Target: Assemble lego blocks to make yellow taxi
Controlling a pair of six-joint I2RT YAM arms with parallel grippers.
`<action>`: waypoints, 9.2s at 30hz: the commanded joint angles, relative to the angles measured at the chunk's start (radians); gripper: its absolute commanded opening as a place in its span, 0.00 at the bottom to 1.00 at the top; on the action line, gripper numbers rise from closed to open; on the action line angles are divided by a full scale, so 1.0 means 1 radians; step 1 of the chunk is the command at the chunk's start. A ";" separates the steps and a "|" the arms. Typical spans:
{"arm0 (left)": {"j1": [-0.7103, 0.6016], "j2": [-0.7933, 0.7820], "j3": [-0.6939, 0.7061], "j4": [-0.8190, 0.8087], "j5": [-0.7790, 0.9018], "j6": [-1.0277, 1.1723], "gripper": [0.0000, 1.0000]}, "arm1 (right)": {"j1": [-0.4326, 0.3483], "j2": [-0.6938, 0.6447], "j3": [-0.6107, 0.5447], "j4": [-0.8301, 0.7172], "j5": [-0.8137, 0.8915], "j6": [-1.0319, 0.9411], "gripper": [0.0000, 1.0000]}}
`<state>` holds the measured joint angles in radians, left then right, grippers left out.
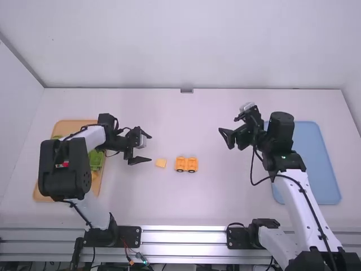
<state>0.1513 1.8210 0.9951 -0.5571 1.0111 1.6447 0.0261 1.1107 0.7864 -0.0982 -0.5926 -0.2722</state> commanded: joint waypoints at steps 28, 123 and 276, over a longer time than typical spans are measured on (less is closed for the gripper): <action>-0.112 0.161 -0.174 0.259 -0.003 -0.025 0.74 | 0.175 0.321 -0.133 0.319 -0.178 -0.233 0.98; -0.355 0.042 -0.286 0.843 0.073 -0.651 0.15 | 0.276 0.984 -0.211 0.903 -0.380 -0.548 0.89; -0.426 0.019 -0.203 0.540 -0.417 -0.729 0.02 | 0.276 0.984 -0.209 0.824 -0.394 -0.623 0.46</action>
<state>-0.2821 1.8099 0.8040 0.0250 0.8104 0.9127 0.3046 2.0785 0.5850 0.7341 -1.0000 -0.8898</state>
